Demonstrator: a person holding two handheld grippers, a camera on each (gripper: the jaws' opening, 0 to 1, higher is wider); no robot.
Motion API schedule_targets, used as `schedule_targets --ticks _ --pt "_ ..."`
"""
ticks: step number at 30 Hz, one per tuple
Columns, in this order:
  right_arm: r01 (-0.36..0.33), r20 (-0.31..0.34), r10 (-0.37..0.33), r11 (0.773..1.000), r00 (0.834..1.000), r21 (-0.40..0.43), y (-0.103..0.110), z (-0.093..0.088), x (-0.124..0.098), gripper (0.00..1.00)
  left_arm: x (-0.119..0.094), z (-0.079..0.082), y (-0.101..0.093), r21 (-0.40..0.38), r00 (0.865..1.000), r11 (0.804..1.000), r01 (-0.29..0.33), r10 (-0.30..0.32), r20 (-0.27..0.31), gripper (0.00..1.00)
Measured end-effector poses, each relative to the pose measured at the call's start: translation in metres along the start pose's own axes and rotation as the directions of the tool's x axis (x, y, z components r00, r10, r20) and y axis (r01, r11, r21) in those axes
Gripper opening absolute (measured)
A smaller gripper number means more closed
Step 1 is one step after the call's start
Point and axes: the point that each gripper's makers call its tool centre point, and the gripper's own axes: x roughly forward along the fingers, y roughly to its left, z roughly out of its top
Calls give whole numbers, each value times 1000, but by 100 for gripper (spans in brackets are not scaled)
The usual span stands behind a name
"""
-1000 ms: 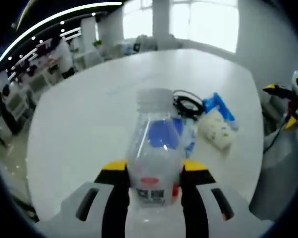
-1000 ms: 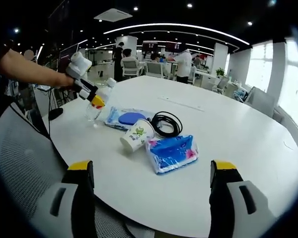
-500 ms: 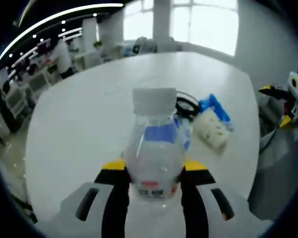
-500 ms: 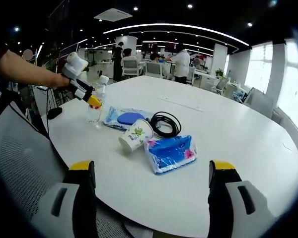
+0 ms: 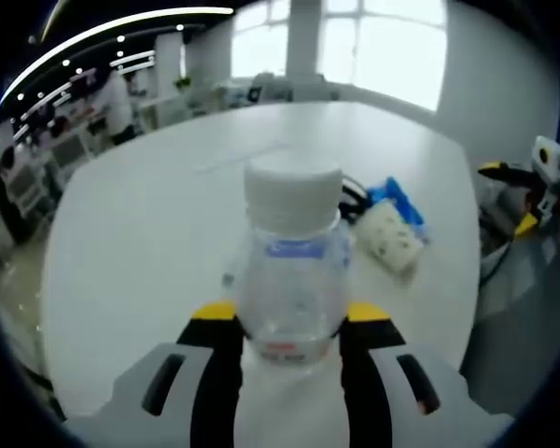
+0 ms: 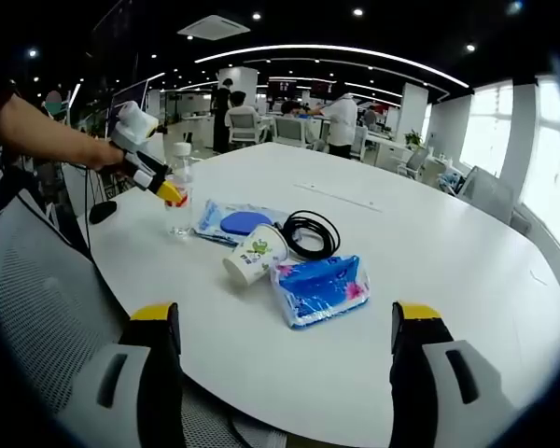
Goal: Arrange the tabletop items into an orderly group along one side of the table until the central work area is clear of visible clutter.
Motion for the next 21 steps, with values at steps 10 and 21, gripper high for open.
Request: schedule_targets --ticks 10,21 --pt "3 3 -3 1000 1000 6 0 0 0 93 -5 -6 -3 39 999 998 47 -46 -23 38" --pt "6 7 -6 1000 1000 9 -1 1 -1 93 -9 -13 -5 88 995 993 78 -73 -62 39"
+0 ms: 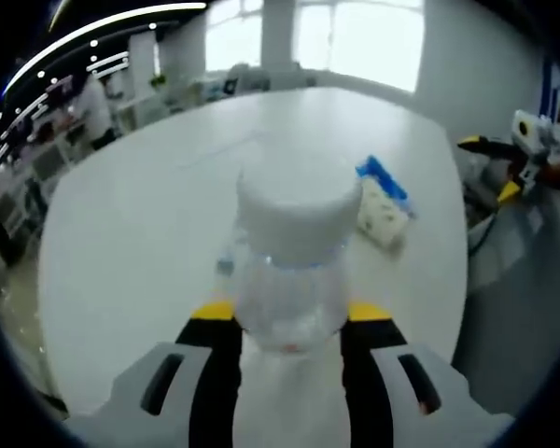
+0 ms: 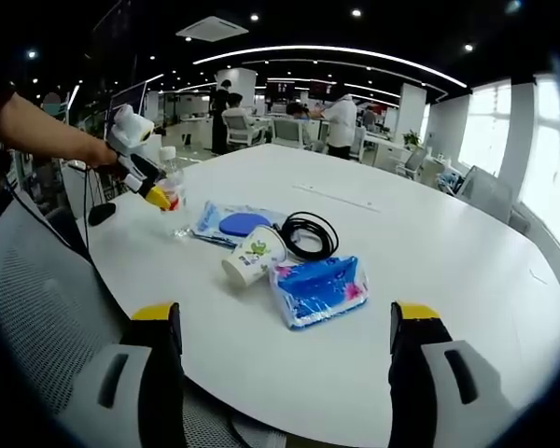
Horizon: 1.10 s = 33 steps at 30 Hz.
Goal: Arrange the tabletop items into an orderly group along one side of the table until the central work area is clear of visible clutter.
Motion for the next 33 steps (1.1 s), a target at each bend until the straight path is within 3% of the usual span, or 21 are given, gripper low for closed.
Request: schedule_targets --ticks 13,17,21,22,25,33 --pt "0 0 0 1000 1000 -2 -1 0 -1 92 0 0 -2 5 1000 1000 -20 20 5 39" --pt "0 1 0 1000 1000 -3 -1 0 0 92 -4 7 -1 -84 996 995 -62 67 66 41" --pt "0 1 0 1000 1000 -4 -1 0 0 92 -10 9 5 -168 982 974 -151 168 87 44" --pt "2 0 -2 1000 1000 -3 -1 0 0 92 -11 15 2 -202 976 968 -149 177 128 44" --pt "3 -1 -3 1000 1000 -2 -1 0 0 92 -11 12 0 -239 971 955 -174 207 119 45" --pt "0 -3 0 1000 1000 -6 -1 -1 0 92 -10 13 1 -309 943 914 -262 311 120 52"
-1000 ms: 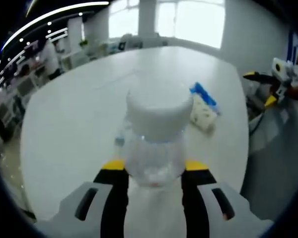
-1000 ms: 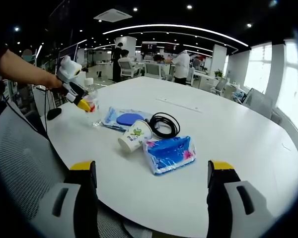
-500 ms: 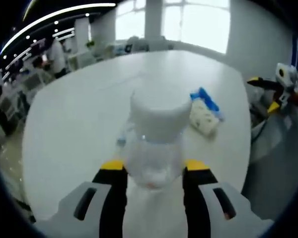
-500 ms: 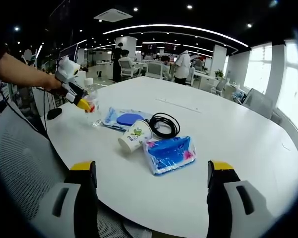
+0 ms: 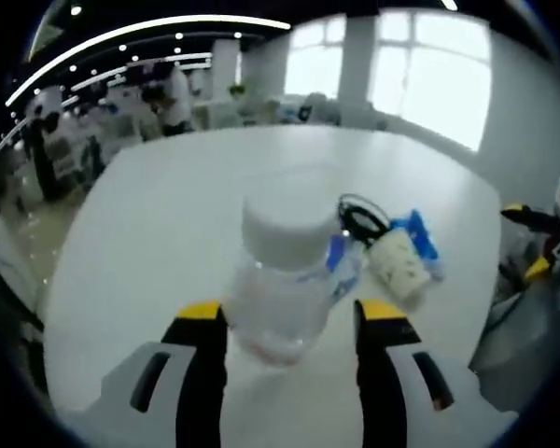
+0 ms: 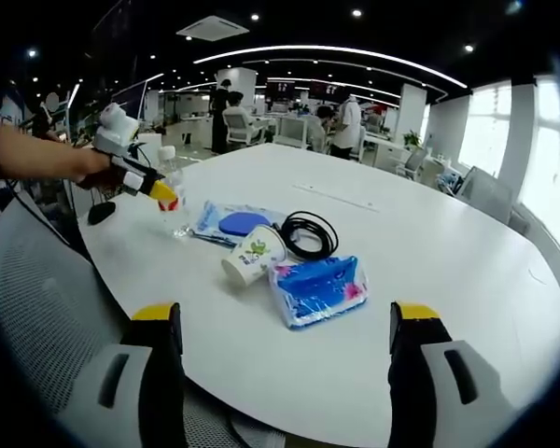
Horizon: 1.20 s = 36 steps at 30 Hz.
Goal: Arrange the tabletop items into an orderly group along one side of the table until the central work area is clear of visible clutter.
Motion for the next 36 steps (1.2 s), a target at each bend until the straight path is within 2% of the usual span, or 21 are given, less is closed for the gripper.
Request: schedule_targets --ticks 3,6,13,16,19,21,22,24,31,36 --pt "-1 2 1 1000 1000 1 0 0 0 92 0 1 3 -1 999 999 -44 44 7 51" --pt "-2 3 2 1000 1000 -1 1 0 0 92 0 4 6 -46 996 995 -90 91 19 52" --pt "-1 7 1 1000 1000 -1 0 0 -1 92 5 9 5 -93 982 978 -185 187 19 58" --pt "0 8 0 1000 1000 -1 0 1 -1 92 8 10 11 -146 976 966 -212 218 24 56" --pt "0 8 0 1000 1000 -1 0 1 -1 92 11 8 13 -143 973 964 -225 229 13 54" --pt "-2 8 2 1000 1000 -1 0 1 -1 91 11 8 17 -135 970 962 -238 243 18 49" --pt "-1 8 1 1000 1000 -1 1 1 -1 91 11 8 18 -136 969 961 -242 247 19 46" --pt "-2 8 2 1000 1000 -1 1 1 -1 91 9 8 18 -154 971 961 -231 236 19 46" --pt "-3 9 3 1000 1000 0 1 1 -1 91 9 8 16 -132 976 968 -212 216 10 45" --pt "-3 11 3 1000 1000 3 1 1 -1 91 11 9 17 -114 984 978 -175 176 5 44"
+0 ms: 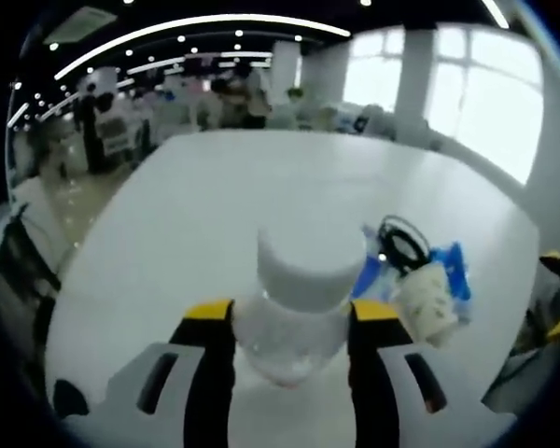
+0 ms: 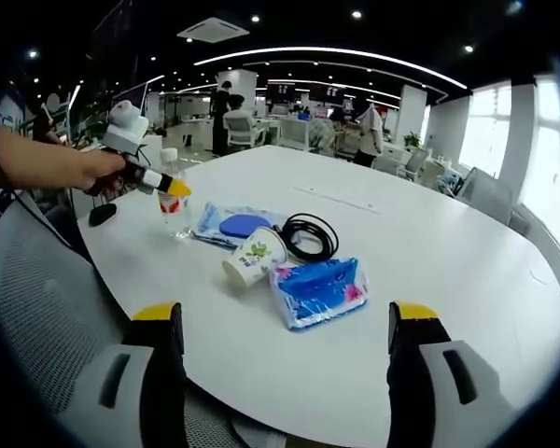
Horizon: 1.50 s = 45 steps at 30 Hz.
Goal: Arrange the tabletop items into an orderly group along one side of the table until the central work area is clear of visible clutter.
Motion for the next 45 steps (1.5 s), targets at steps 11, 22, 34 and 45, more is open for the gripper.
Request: schedule_targets --ticks 11,22,34,45 --pt "0 5 0 1000 1000 9 0 1 0 91 6 5 -4 74 988 986 150 -149 -28 44" --pt "0 0 0 1000 1000 6 0 0 0 91 11 20 1 172 964 949 266 -259 -62 44" --pt "4 -12 -4 1000 1000 2 -1 -1 0 91 25 30 -2 335 910 847 413 -388 -142 44" --pt "15 -25 -15 1000 1000 5 -4 -3 -1 90 46 40 20 337 913 848 408 -374 -164 44"
